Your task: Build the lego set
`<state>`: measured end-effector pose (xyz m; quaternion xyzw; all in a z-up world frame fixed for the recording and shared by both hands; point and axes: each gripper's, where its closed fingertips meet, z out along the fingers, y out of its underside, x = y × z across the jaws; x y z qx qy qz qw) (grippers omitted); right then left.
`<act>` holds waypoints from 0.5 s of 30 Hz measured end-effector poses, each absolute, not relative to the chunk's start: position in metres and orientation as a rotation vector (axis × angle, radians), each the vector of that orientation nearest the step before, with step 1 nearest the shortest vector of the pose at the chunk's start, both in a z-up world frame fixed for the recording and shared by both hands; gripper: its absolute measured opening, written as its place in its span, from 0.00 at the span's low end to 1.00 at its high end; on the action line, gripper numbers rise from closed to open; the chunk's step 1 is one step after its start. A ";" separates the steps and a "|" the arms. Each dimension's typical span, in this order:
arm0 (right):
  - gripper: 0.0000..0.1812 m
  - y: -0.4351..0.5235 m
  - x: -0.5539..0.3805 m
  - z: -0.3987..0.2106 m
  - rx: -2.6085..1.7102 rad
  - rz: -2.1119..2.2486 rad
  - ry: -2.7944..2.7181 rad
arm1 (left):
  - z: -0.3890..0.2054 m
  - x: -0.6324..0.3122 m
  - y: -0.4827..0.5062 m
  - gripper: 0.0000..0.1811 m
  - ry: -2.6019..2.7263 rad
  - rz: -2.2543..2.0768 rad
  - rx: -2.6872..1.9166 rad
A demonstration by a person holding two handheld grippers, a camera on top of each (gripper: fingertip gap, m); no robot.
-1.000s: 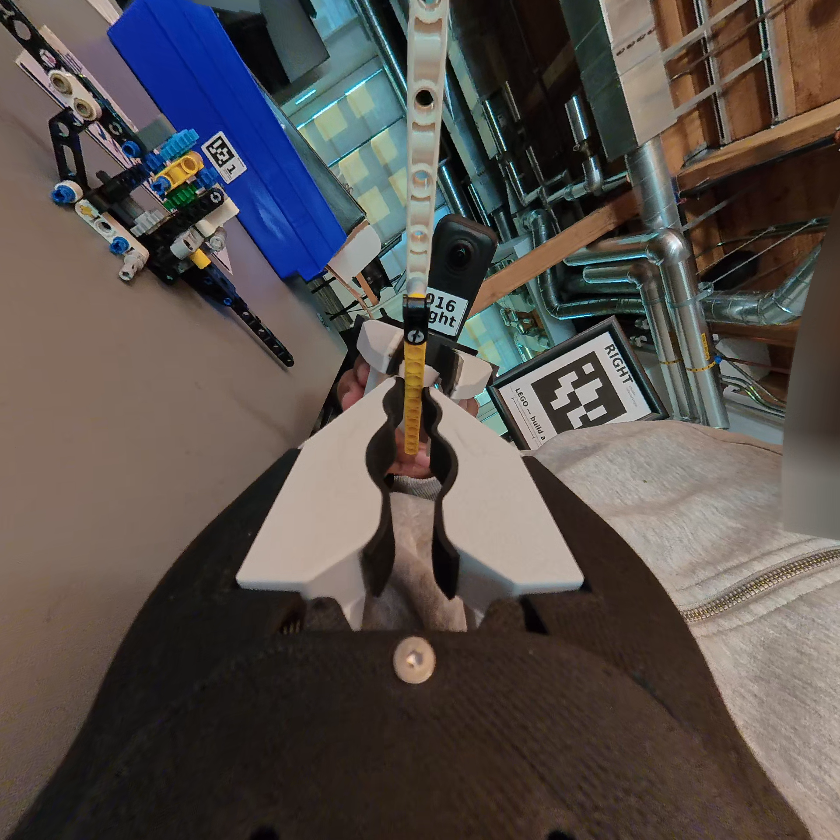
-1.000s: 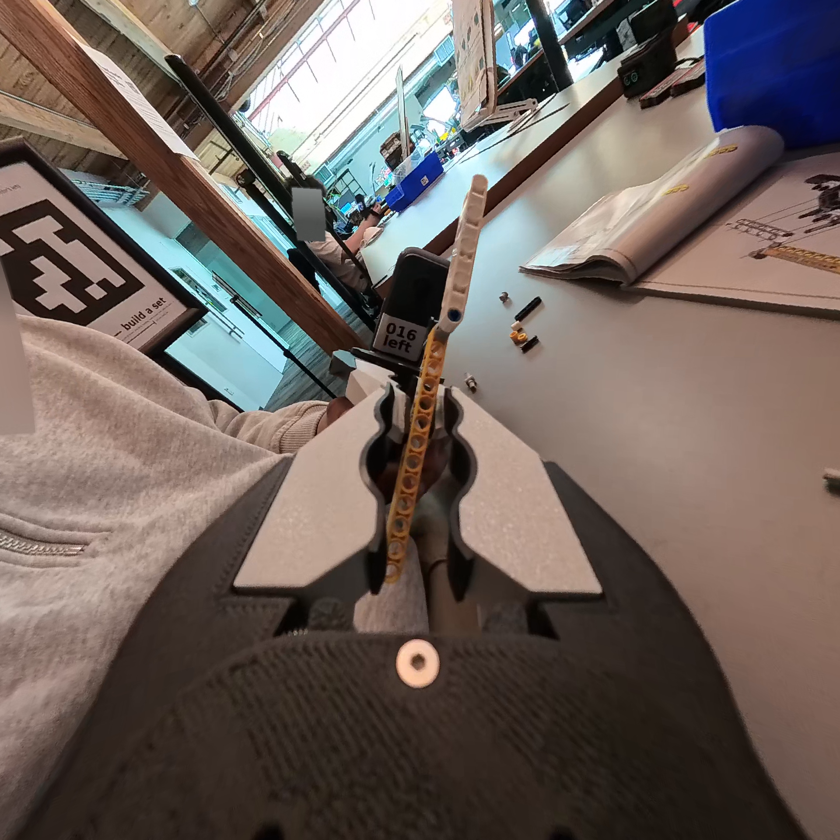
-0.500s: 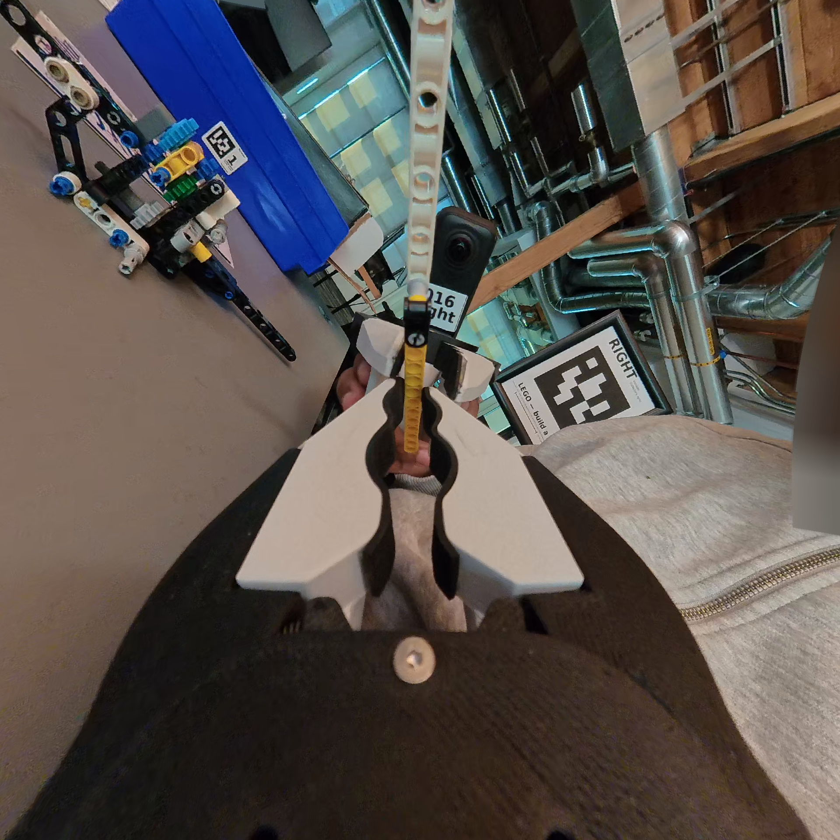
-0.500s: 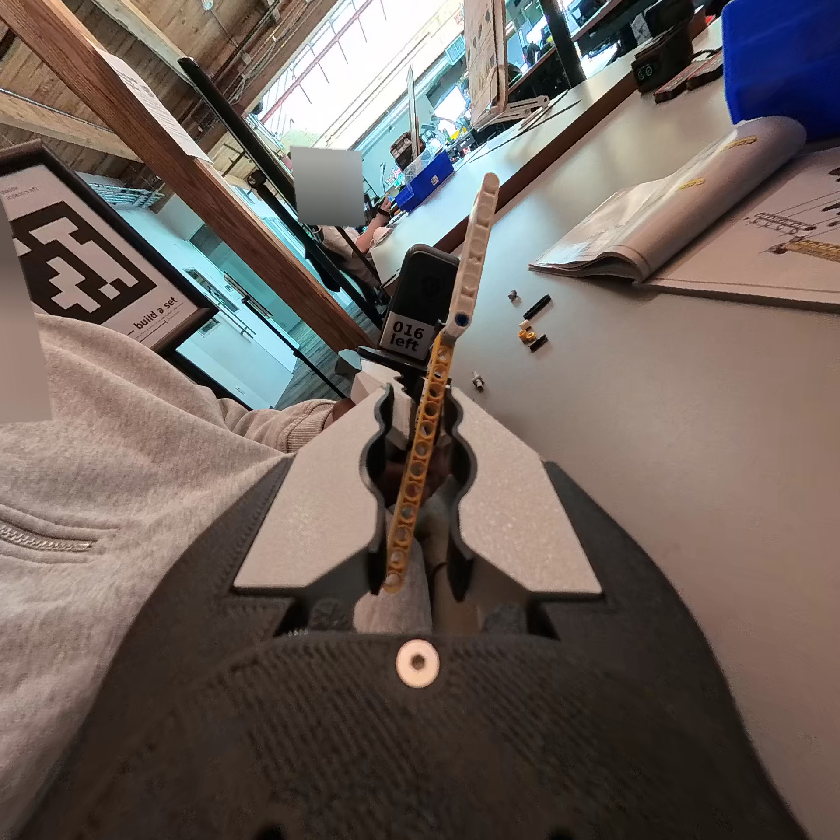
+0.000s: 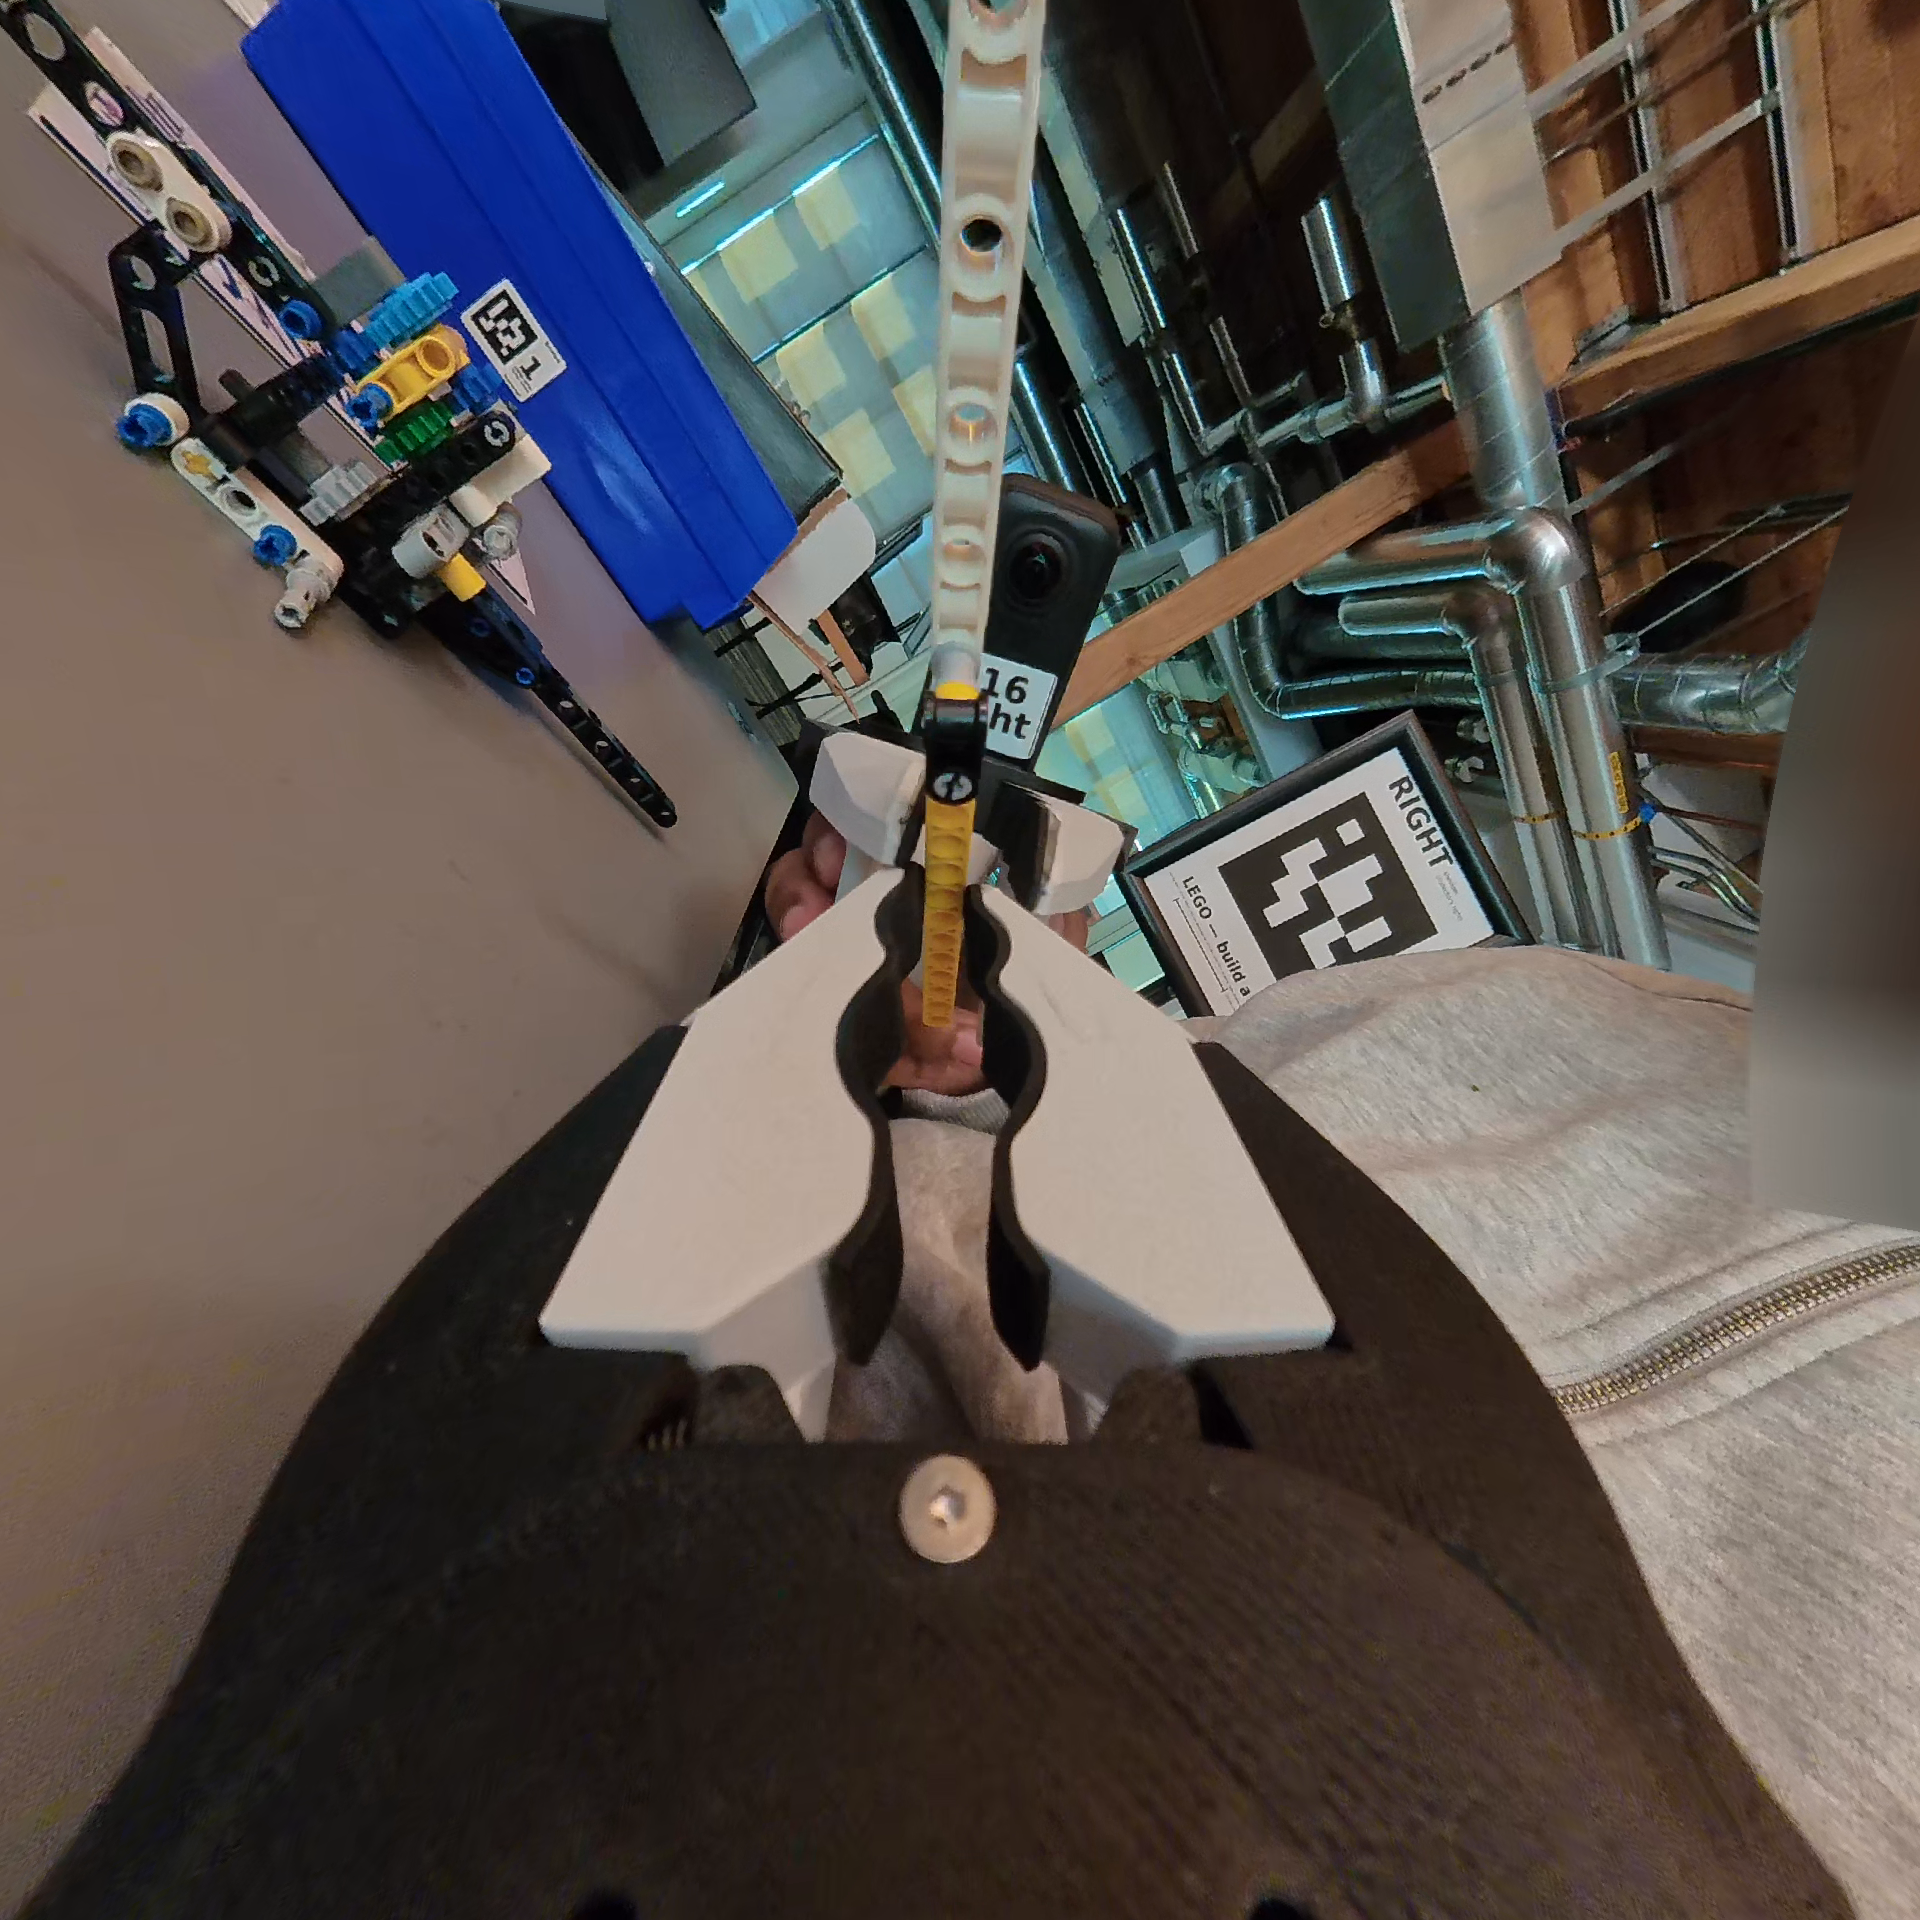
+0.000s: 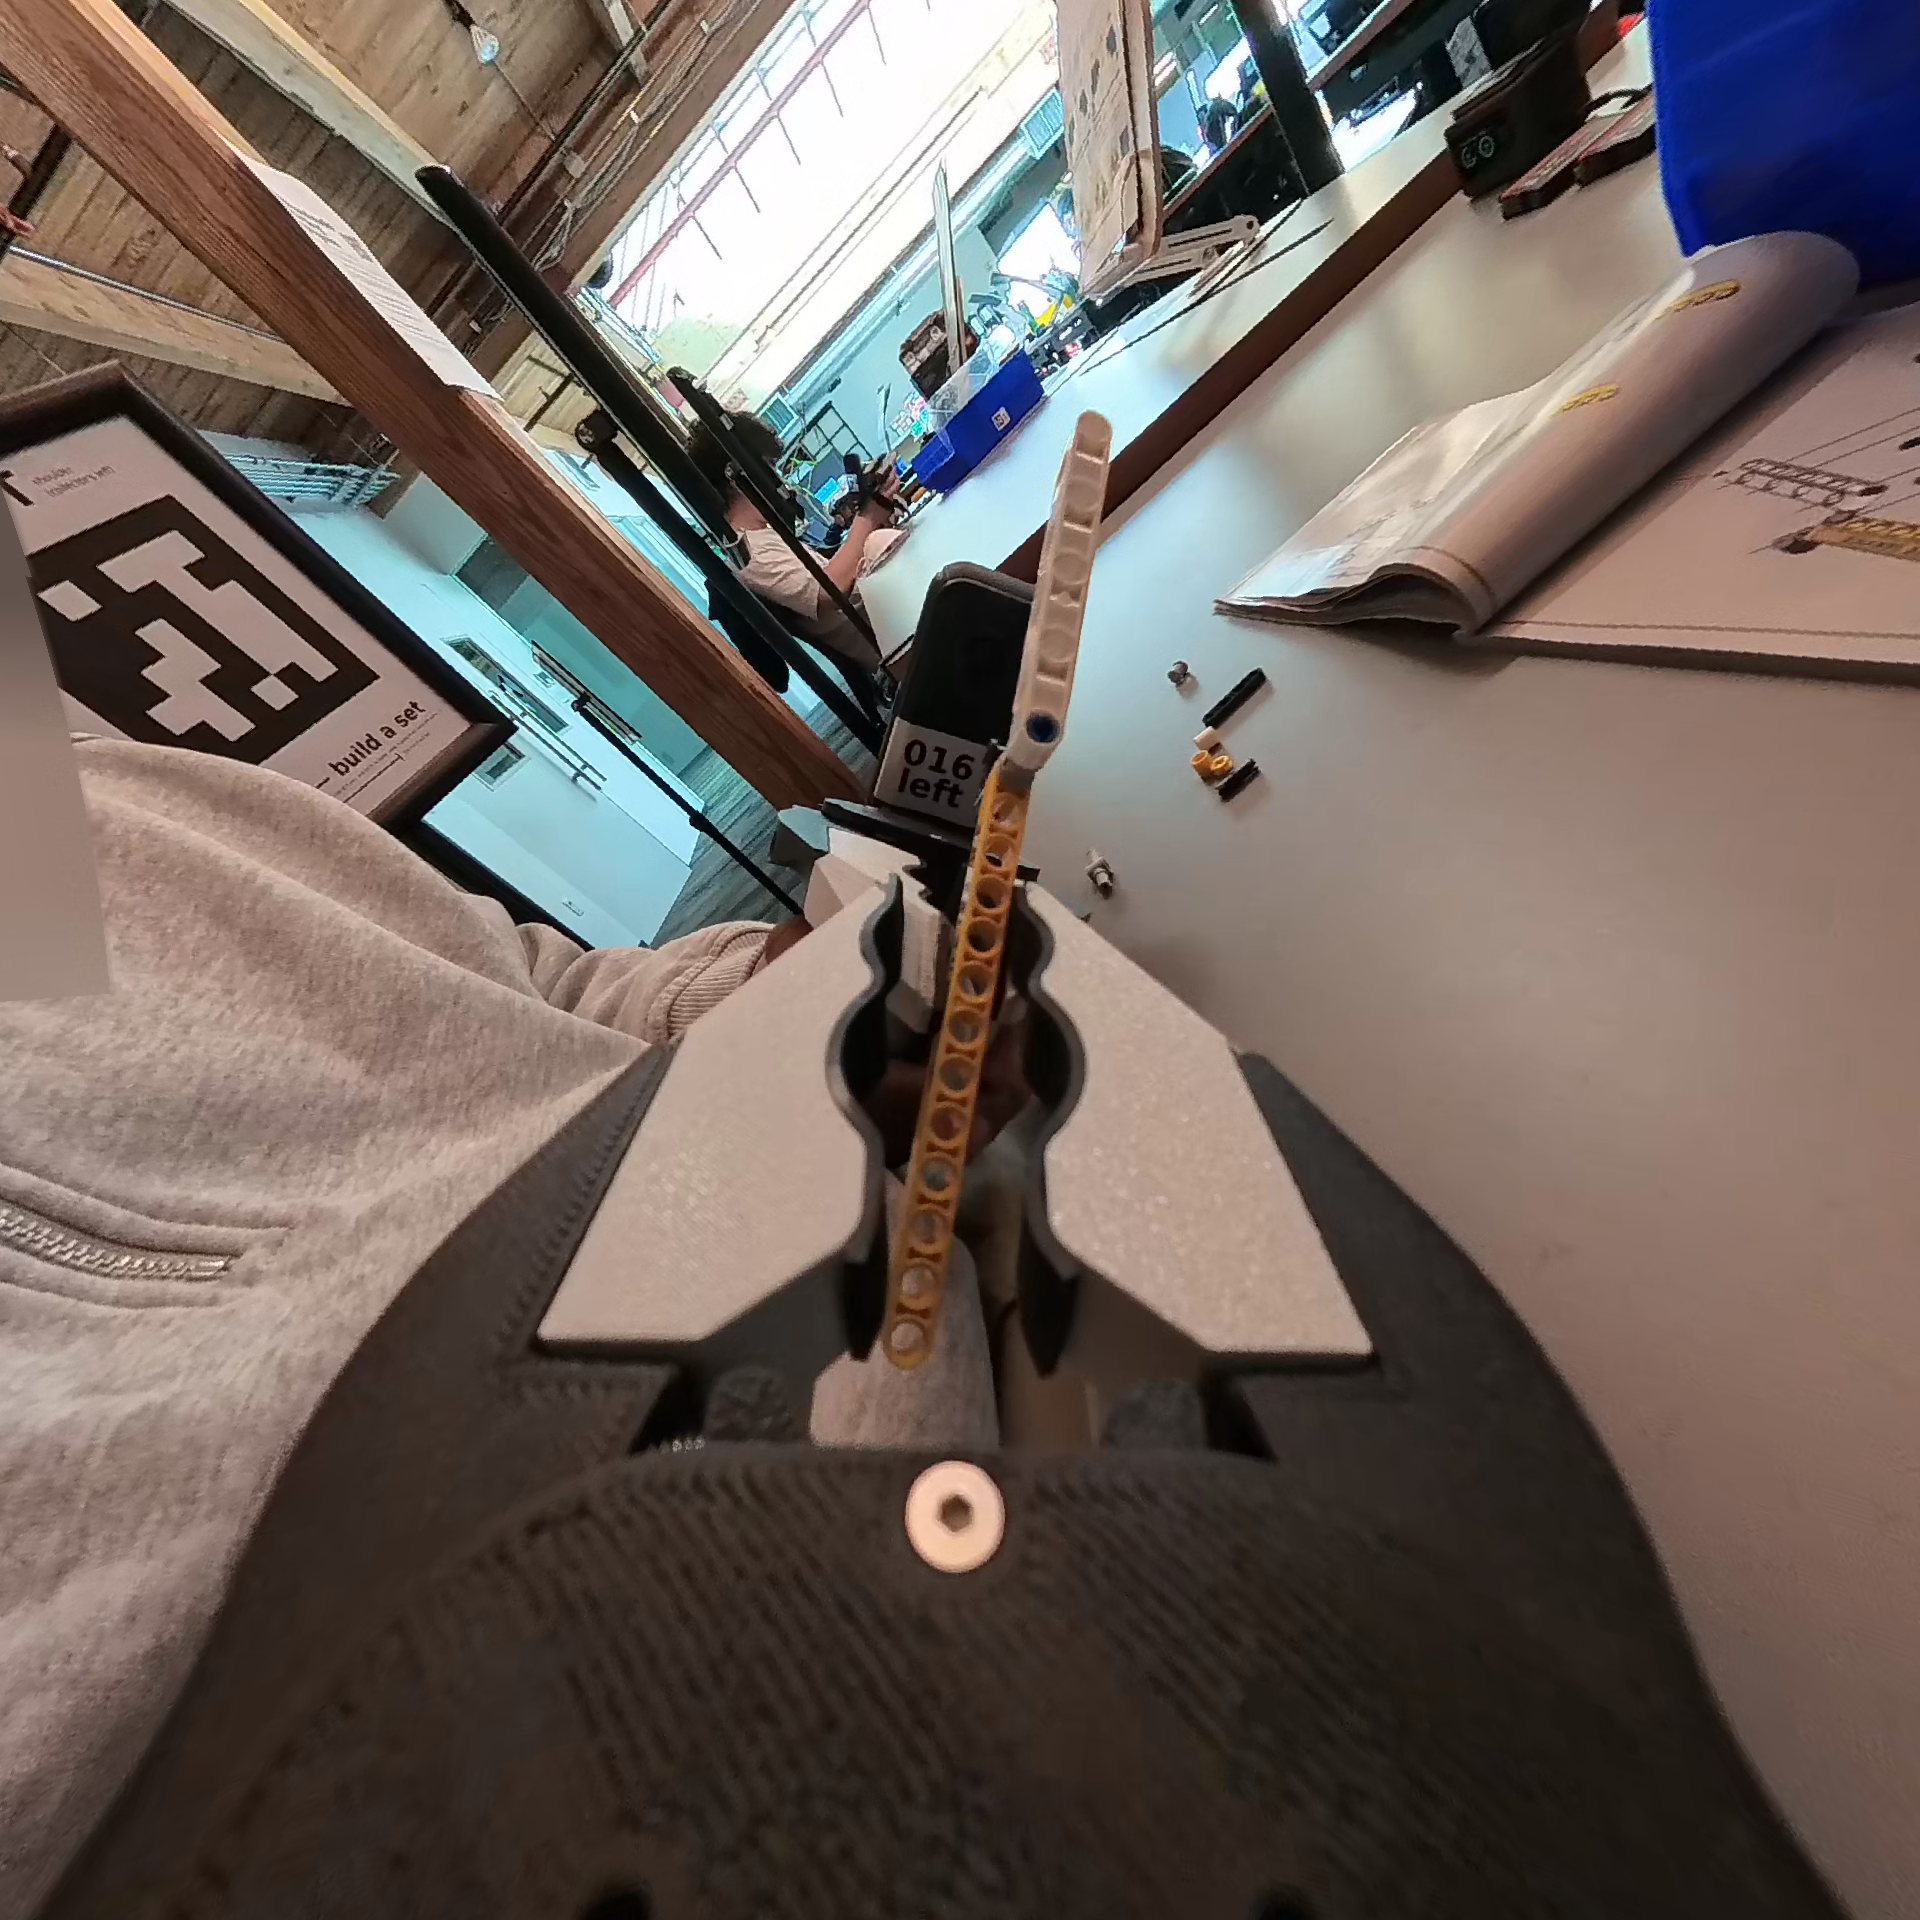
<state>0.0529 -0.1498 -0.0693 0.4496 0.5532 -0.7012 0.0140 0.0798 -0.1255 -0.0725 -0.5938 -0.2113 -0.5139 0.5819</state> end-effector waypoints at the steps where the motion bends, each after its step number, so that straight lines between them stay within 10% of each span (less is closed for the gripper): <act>1: 0.10 -0.150 0.053 -0.069 1.397 -2.184 1.721 | -0.072 0.080 -0.126 0.03 -0.491 -1.200 -1.386; 15: 0.04 -0.148 0.051 -0.069 1.421 -2.200 1.707 | -0.072 0.079 -0.126 0.03 -0.490 -1.189 -1.388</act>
